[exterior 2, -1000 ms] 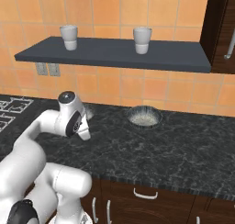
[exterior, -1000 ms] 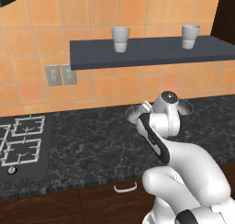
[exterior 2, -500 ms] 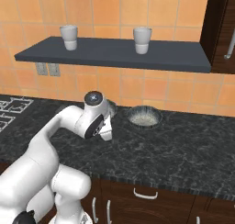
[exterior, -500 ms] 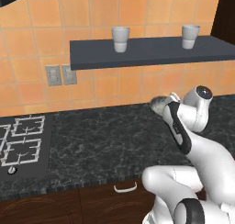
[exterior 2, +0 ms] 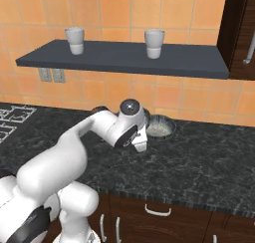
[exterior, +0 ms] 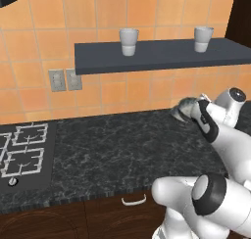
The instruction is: Pick up the bowls on the counter and stack them on top of one another in the open cabinet. Place the smaller bowl on top of the larger bowl.
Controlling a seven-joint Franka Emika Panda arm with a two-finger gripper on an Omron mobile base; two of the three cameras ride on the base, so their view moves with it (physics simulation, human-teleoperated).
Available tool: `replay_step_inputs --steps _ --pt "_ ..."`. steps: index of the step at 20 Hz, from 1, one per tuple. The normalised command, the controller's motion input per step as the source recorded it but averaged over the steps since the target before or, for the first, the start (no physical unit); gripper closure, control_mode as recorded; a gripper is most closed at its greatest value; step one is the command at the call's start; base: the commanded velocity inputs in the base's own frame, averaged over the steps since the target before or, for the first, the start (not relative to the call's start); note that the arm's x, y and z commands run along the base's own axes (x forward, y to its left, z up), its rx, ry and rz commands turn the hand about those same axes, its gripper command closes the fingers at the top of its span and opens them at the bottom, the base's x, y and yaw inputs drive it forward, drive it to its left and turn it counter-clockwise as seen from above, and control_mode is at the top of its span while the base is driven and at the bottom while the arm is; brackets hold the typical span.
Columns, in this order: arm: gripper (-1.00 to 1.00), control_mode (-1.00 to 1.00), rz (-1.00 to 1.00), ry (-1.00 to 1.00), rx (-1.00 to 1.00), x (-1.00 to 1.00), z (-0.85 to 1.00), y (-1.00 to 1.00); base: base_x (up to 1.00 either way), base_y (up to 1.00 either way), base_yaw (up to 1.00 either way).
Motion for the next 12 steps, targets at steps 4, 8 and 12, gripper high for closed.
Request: replay_step_inputs --steps 4,8,12 --pt "1.0 -1.0 0.0 0.0 0.0 0.43 0.0 -0.47 0.0 0.0 0.0" --pt "1.0 -1.0 0.0 0.0 0.0 0.38 0.0 -0.51 0.0 0.0 0.0" --pt "1.0 -1.0 0.0 0.06 0.0 0.45 -0.12 -0.29 0.0 0.0 0.0"
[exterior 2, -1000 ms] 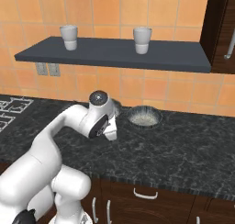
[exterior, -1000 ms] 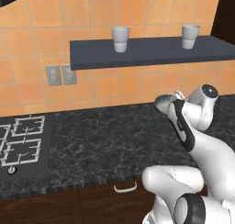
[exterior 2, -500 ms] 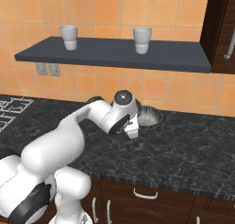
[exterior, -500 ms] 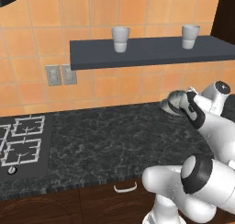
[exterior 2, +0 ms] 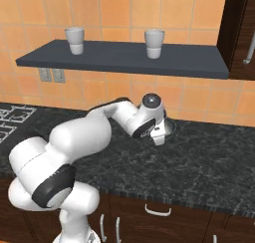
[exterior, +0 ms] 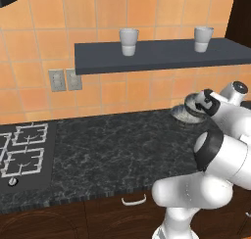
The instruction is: Pick up the bowls on the counter and stack them on top of one another in the open cabinet. Place the smaller bowl on top of the larger bowl.
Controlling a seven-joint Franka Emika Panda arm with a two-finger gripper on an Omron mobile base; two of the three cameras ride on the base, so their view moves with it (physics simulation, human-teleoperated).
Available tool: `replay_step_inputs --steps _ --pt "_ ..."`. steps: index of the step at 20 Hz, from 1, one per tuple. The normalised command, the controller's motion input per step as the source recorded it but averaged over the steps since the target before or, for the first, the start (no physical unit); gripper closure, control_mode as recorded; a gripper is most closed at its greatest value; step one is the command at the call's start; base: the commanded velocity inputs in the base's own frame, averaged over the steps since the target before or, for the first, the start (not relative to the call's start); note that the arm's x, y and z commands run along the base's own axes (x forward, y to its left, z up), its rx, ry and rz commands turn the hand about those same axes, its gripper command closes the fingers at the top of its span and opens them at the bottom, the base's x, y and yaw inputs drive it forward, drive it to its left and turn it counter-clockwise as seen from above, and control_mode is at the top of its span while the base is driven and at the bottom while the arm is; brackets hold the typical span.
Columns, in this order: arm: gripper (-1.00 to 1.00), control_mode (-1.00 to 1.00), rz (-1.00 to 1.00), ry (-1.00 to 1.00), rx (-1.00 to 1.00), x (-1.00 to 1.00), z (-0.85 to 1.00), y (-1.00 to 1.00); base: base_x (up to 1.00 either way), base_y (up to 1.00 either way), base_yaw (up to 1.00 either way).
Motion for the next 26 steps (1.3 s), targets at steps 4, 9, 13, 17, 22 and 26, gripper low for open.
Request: replay_step_inputs --steps 4,9,13,17,22,26 --pt "1.0 -1.0 0.0 0.11 -0.01 0.52 -0.24 -0.16 0.0 0.0 0.0" --pt "1.0 -1.0 0.0 0.03 0.0 0.42 -0.36 -0.07 0.0 0.0 0.0" --pt "1.0 -1.0 0.0 0.02 -0.01 0.45 -0.4 0.0 0.0 0.0 0.0" --pt "1.0 -1.0 0.0 0.0 0.0 0.41 -0.37 0.0 0.0 0.0 0.0" --pt "1.0 -1.0 0.0 0.0 0.0 0.3 -0.3 -0.15 0.0 0.0 0.0" --pt "1.0 -1.0 0.0 0.0 0.0 0.27 -0.23 -0.24 0.0 0.0 0.0"
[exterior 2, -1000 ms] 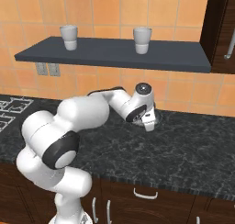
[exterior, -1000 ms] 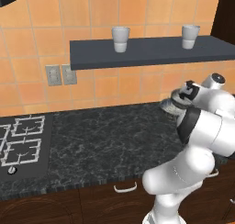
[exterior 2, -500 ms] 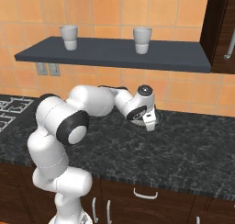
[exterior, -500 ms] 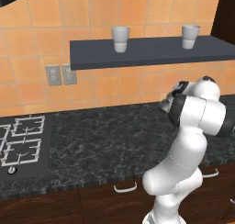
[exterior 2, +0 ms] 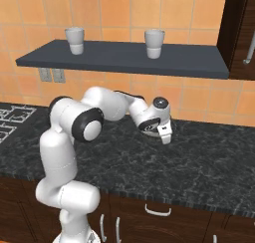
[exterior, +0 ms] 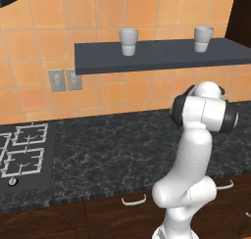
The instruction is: Pick up the bowls on the counter and stack them on top of one another in the open cabinet. Place the smaller bowl on top of the larger bowl.
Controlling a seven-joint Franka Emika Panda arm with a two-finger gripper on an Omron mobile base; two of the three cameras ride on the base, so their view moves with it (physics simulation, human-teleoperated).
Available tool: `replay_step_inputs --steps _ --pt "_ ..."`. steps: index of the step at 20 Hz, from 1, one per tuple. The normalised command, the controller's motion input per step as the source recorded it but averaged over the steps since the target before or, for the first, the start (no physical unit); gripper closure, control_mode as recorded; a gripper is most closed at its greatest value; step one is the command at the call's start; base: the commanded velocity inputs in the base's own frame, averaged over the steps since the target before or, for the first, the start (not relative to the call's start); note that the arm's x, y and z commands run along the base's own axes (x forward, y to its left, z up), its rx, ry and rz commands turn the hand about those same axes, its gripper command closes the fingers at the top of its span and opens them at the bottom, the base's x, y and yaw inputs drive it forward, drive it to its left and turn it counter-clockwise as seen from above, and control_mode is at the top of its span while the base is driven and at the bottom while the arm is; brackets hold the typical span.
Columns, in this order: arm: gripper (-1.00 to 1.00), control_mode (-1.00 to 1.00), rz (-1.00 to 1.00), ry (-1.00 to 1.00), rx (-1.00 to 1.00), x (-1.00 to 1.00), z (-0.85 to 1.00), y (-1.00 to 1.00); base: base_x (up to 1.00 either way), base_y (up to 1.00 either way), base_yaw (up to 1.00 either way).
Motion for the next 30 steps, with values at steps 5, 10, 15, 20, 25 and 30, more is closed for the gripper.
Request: replay_step_inputs --steps 5,10,15,20,25,30 --pt "-1.0 -1.0 0.0 0.0 0.0 0.24 -0.19 -0.04 0.0 0.0 0.0" --pt "-1.0 -1.0 0.0 -0.02 0.0 0.0 0.05 -0.1 0.0 0.0 0.0" --pt "-1.0 -1.0 0.0 -0.09 0.0 0.0 0.39 0.0 0.0 0.0 0.0" --pt "-1.0 -1.0 0.0 -0.02 0.01 -0.02 0.23 -0.23 0.0 0.0 0.0" --pt "-1.0 -1.0 0.01 0.02 0.01 -0.09 0.0 -0.31 0.0 0.0 0.0" --pt "-1.0 -1.0 0.09 0.03 -0.02 0.01 -0.15 0.24 0.0 0.0 0.0"
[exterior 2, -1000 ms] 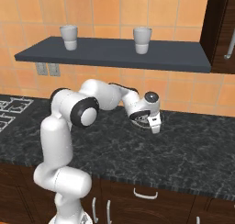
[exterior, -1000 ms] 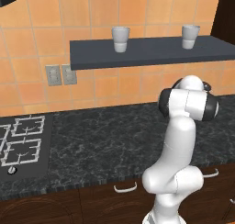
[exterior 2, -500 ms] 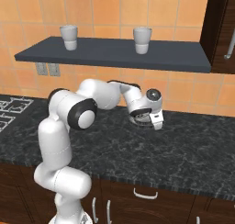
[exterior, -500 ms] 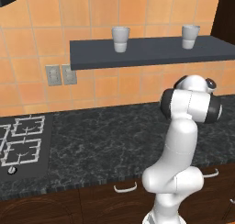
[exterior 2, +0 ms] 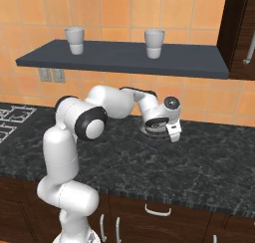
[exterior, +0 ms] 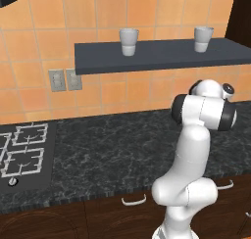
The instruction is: Pick up the bowls on the counter and stack them on top of one another in the open cabinet. Place the smaller bowl on top of the larger bowl.
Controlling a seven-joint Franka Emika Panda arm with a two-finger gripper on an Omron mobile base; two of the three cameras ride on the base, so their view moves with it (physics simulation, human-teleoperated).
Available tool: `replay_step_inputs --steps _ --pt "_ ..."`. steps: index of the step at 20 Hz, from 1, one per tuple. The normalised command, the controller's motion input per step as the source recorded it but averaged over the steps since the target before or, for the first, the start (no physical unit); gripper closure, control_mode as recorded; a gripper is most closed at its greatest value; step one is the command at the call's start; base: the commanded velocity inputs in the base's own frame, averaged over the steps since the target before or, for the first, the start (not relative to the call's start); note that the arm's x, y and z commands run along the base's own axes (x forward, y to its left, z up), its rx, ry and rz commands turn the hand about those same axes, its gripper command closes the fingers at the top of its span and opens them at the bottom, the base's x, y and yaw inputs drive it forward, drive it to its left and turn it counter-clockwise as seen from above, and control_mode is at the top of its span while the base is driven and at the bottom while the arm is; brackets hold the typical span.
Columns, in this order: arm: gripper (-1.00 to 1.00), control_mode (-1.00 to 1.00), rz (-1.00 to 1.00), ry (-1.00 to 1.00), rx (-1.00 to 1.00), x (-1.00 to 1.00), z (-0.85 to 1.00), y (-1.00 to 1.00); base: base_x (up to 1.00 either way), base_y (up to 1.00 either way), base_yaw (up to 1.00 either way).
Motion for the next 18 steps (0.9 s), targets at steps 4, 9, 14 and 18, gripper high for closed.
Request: replay_step_inputs --steps 4,9,14,18 --pt "-1.0 -1.0 0.13 0.03 0.0 0.14 -0.18 0.23 0.0 0.0 0.0" --pt "-1.0 -1.0 0.07 0.21 0.0 0.0 -0.5 0.0 0.0 0.0 0.0" --pt "-1.0 -1.0 0.03 0.03 0.0 -0.1 -0.04 0.0 0.0 0.0 0.0" --pt "-1.0 -1.0 0.0 0.02 0.0 -0.02 -0.02 0.02 0.0 0.0 0.0"
